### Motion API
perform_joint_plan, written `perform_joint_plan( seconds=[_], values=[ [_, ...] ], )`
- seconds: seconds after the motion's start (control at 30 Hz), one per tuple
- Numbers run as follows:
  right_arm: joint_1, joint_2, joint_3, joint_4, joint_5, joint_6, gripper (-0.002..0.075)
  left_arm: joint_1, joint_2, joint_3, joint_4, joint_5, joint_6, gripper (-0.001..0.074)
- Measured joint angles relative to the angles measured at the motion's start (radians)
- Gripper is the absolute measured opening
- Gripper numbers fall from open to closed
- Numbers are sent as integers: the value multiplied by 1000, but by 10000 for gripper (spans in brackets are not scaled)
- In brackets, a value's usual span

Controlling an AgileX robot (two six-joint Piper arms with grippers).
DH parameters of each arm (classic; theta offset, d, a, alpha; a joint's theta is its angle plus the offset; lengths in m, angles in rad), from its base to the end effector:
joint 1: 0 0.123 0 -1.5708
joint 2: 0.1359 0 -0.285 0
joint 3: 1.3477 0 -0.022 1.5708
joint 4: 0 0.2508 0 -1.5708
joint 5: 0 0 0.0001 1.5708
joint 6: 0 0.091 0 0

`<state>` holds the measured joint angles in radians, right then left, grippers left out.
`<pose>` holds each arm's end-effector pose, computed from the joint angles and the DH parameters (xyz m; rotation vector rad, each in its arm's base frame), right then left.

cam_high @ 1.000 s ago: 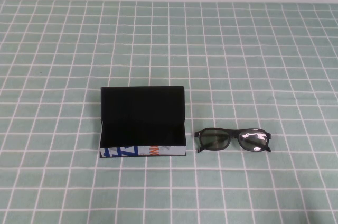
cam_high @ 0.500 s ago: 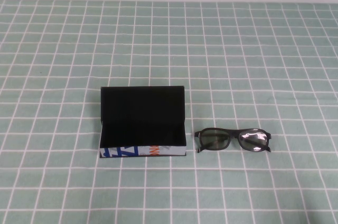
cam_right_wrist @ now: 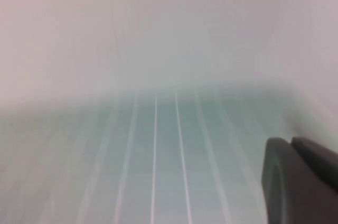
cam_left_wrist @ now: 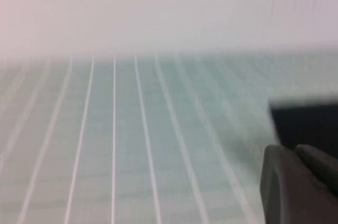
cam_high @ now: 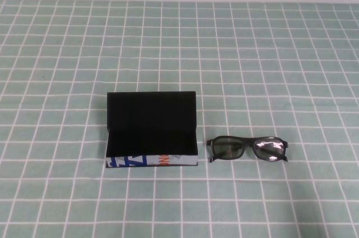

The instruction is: Return glasses to glasses case

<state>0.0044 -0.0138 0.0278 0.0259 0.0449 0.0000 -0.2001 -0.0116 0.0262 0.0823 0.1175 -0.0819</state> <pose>0.0566 0.0004 0.2005 0.0156 1.5425 0.0249 0.0557 -0.0104 0.1943 0.1540 1.6099 -0.1469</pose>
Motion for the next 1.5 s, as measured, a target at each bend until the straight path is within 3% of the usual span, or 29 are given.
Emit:
perform_joint_plan(
  seconds=[0.13, 0.27, 0.6, 0.9, 1.07, 1.23, 1.5],
  values=[
    [0, 0, 0, 0, -275, 0, -13, 0, 0, 0, 0, -163, 0, -2],
    [0, 0, 0, 0, -523, 0, -13, 0, 0, 0, 0, -222, 0, -2],
    [0, 0, 0, 0, -700, 0, -13, 0, 0, 0, 0, -286, 19, -2],
    [0, 0, -3, 0, -924, 29, -13, 0, -2, -9, -48, -846, -70, -2],
    [0, 0, -154, 0, -807, 130, -13, 0, -2, -159, -67, -751, -96, -2],
    [0, 0, -414, 0, -441, 317, -13, 0, 17, -387, -67, -490, -107, -2],
    [0, 226, -764, -2, 99, 337, -13, 0, 267, -680, -57, -14, -110, -2]
  ],
)
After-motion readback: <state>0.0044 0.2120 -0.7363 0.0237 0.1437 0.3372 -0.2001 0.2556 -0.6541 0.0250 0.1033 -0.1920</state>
